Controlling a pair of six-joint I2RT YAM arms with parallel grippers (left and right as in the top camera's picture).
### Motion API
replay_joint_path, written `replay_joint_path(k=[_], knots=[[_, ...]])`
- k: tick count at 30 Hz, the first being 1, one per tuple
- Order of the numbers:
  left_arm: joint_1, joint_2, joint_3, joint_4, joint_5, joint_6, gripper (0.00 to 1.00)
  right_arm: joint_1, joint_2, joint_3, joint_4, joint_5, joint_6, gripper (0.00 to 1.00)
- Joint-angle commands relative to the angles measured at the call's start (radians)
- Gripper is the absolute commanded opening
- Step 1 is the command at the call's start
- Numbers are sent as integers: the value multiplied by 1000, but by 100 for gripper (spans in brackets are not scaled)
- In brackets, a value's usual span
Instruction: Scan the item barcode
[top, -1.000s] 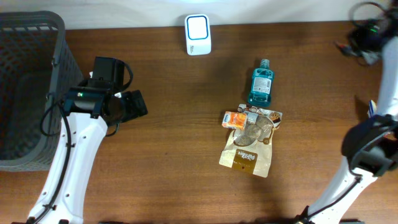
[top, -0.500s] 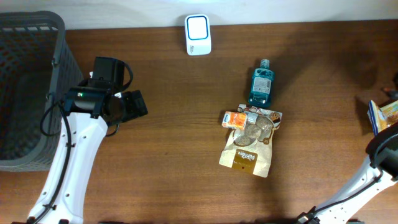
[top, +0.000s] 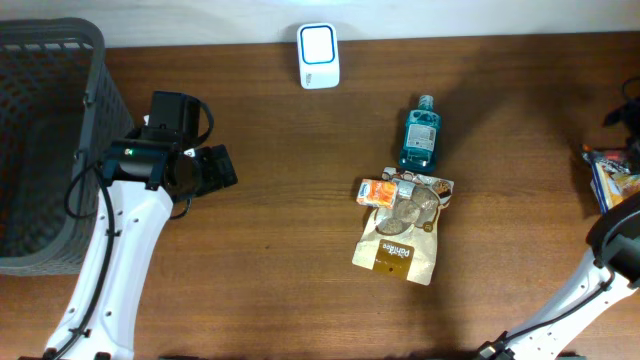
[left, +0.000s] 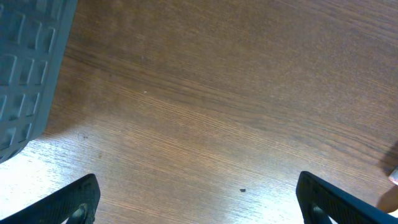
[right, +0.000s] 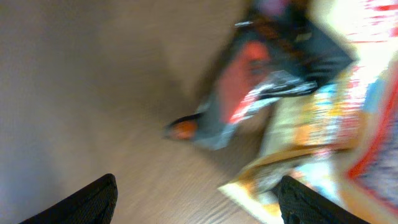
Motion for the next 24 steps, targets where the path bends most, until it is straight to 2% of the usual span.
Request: replay_joint_path(k=[1, 8, 11, 14, 18, 20, 24], knots=[[6, -12, 10, 1, -11, -12, 99, 57, -163, 20, -31, -158, -5, 84], [5, -12, 10, 1, -11, -12, 99, 213, -310, 20, -259, -159, -146, 84], [5, -12, 10, 1, -11, -12, 99, 318, -323, 19, -383, -186, -298, 84], [6, -12, 10, 1, -11, -12, 99, 478, -314, 3, -475, -187, -517, 84], [6, -12, 10, 1, -11, -12, 99, 682, -309, -86, -462, -169, -663, 86], [6, -12, 10, 1, -11, -12, 99, 770, -309, -150, -435, -135, -687, 86], [6, -12, 10, 1, -11, -12, 99, 918, -309, -311, -270, 15, -687, 85]])
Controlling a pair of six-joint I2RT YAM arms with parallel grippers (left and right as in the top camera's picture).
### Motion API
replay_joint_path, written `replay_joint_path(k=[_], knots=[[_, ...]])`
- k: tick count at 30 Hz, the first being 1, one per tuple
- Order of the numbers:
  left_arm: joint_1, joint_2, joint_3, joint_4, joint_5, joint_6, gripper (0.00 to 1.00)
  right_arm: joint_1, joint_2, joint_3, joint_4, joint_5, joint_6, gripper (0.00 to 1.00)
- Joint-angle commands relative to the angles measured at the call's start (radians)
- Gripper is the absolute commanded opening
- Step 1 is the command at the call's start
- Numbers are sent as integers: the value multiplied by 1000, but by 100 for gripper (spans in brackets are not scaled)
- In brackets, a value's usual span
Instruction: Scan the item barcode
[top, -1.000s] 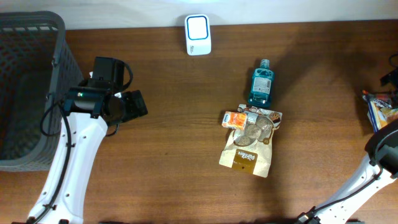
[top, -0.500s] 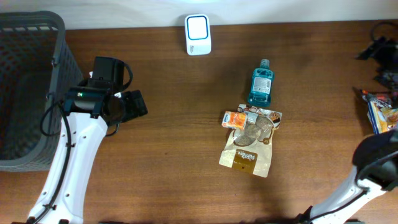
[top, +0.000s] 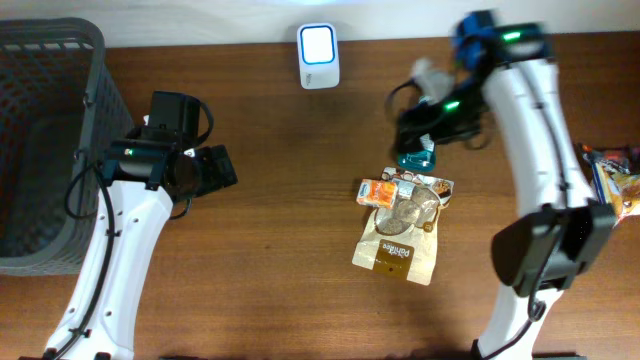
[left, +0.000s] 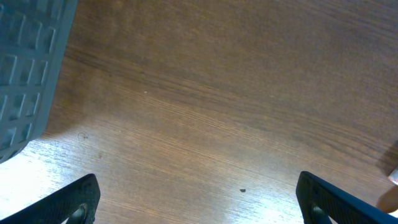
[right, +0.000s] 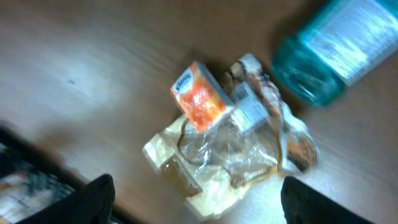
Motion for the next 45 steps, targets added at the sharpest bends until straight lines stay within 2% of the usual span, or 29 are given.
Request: replay_joint_path(k=[1, 2, 6, 11, 12, 13, 15, 17, 22, 24, 27, 32, 36, 39, 45], knots=[[6, -12, 10, 1, -11, -12, 99, 116, 7, -146, 132, 189, -57, 89], [6, -12, 10, 1, -11, -12, 99, 138, 7, -179, 181, 227, -57, 98], [6, -12, 10, 1, -11, -12, 99, 196, 7, -296, 293, 235, -57, 98], [6, -12, 10, 1, -11, -12, 99, 198, 7, -395, 424, 234, -58, 96], [6, -12, 10, 1, -11, -12, 99, 194, 9, -417, 460, 234, -58, 80], [6, -12, 10, 1, -11, -12, 99, 193, 9, -439, 490, 234, -57, 70], [6, -12, 10, 1, -11, -12, 99, 193, 9, -481, 532, 219, -57, 61], [6, -12, 10, 1, -11, -12, 99, 193, 9, -529, 578, 182, -57, 60], [6, -12, 10, 1, -11, -12, 99, 193, 10, -603, 625, 154, -57, 43], [6, -12, 10, 1, -11, -12, 99, 193, 10, -605, 620, 154, -56, 24], [6, -12, 10, 1, -11, -12, 99, 193, 10, -594, 611, 154, -16, 5], [6, -12, 10, 1, -11, -12, 99, 193, 10, -537, 579, 154, 61, 4], [6, -12, 10, 1, -11, -12, 99, 193, 10, -455, 563, 154, 190, 4], [6, -12, 10, 1, -11, -12, 99, 193, 10, -395, 575, 153, 342, 4], [6, -12, 10, 1, -11, -12, 99, 195, 17, -378, 693, 31, 558, 4]])
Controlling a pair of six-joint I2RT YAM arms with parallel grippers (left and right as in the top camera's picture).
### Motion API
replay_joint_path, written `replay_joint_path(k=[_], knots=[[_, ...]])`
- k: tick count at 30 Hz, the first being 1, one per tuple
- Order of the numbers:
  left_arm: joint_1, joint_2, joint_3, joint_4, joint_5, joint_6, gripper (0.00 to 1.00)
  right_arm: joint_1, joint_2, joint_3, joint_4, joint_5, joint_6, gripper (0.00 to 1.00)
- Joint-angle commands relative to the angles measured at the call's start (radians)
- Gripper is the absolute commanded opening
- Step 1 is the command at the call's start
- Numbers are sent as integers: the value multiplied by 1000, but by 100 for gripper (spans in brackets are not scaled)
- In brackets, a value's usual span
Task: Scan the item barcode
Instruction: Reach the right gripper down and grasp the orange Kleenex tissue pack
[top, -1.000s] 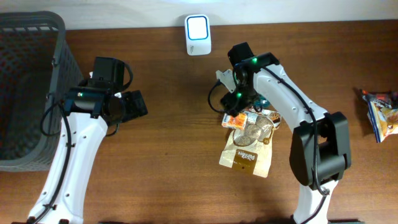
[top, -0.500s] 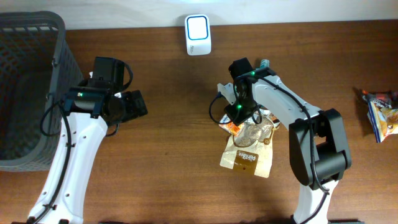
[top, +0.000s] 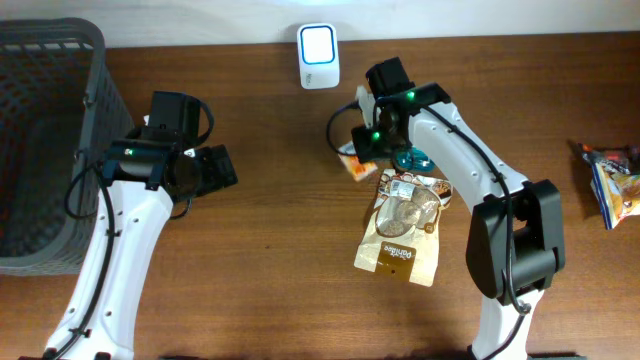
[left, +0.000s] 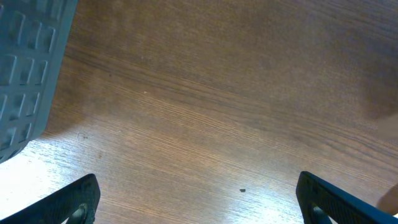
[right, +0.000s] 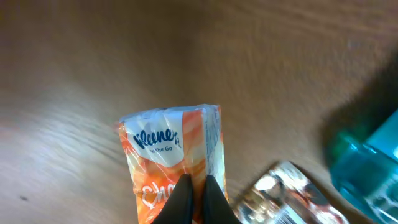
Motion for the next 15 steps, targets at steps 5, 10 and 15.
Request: replay_joint_path(k=[5, 10, 15], knots=[[6, -12, 10, 1, -11, -12, 99, 2, 56, 15, 47, -76, 271, 4], [6, -12, 10, 1, -11, -12, 99, 1, 118, 15, 55, -71, 279, 4], [6, -12, 10, 1, -11, -12, 99, 1, 150, 15, 54, -20, 279, 20]])
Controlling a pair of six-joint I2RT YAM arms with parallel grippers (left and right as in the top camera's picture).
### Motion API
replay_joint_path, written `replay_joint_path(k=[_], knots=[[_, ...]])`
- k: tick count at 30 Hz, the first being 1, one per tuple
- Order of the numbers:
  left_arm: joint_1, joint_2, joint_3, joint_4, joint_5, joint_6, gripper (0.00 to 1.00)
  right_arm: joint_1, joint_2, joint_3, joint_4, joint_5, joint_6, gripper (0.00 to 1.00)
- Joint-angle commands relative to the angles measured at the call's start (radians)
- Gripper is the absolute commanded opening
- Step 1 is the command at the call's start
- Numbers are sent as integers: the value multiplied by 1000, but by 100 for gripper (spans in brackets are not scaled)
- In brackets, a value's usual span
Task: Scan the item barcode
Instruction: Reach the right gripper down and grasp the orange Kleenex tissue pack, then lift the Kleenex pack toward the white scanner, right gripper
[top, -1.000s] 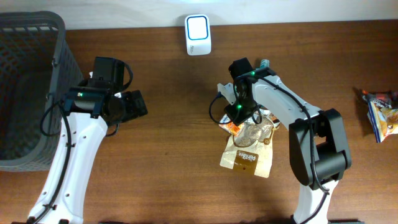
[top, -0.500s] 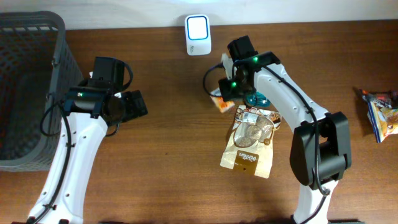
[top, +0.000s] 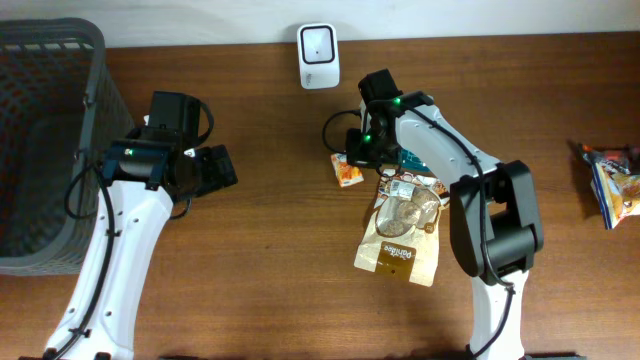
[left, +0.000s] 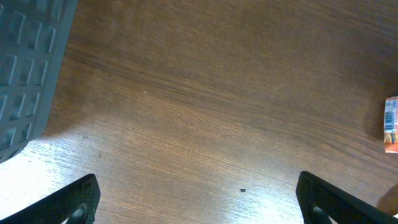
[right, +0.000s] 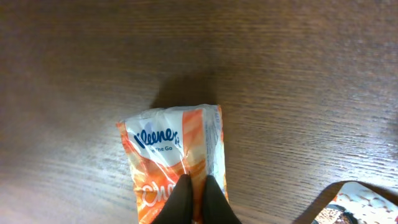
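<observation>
My right gripper (right: 198, 194) is shut on an orange Kleenex tissue pack (right: 171, 152), pinching a fold of its wrapper above the wooden table. Overhead, the pack (top: 347, 171) hangs left of the snack bag, below and right of the white barcode scanner (top: 317, 43) at the table's back edge. The left wrist view catches the pack (left: 390, 124) at its right edge, barcode stripe showing. My left gripper (left: 199, 199) is open over bare wood, far left of the pack.
A dark mesh basket (top: 45, 140) stands at the left edge. A teal bottle (top: 412, 155) and a brown-and-clear snack bag (top: 403, 232) lie right of the pack. Colourful packets (top: 612, 185) sit at the far right edge.
My right gripper with the tissue pack has shifted slightly left and lower over the table, so the pack now shows in the left wrist view. The left arm has not moved.
My right arm was at the far right by the colourful packets, the tissue pack lying on the snack bag. Then the arm stood over the bottle and pack. Then it was shut on the pack, lifted off the bag, and now holds it left of the bag.
</observation>
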Motion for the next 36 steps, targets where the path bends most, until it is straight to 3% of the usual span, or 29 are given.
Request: replay_joint_path(k=[1, 29, 30, 32, 33, 36], knots=[[6, -12, 10, 1, -11, -12, 99, 1, 12, 15, 2, 27, 16, 24], [6, -12, 10, 1, -11, -12, 99, 32, 115, 10, -9, 23, -82, 41], [6, -12, 10, 1, -11, -12, 99, 33, 122, 10, -9, 21, -82, 37], [6, -12, 10, 1, -11, -12, 99, 32, 124, 10, -11, 20, -82, 12], [6, -12, 10, 1, -11, -12, 99, 32, 124, 10, -11, 20, -82, 4], [6, -12, 10, 1, -11, -12, 99, 24, 121, 13, -8, 0, -82, 4]])
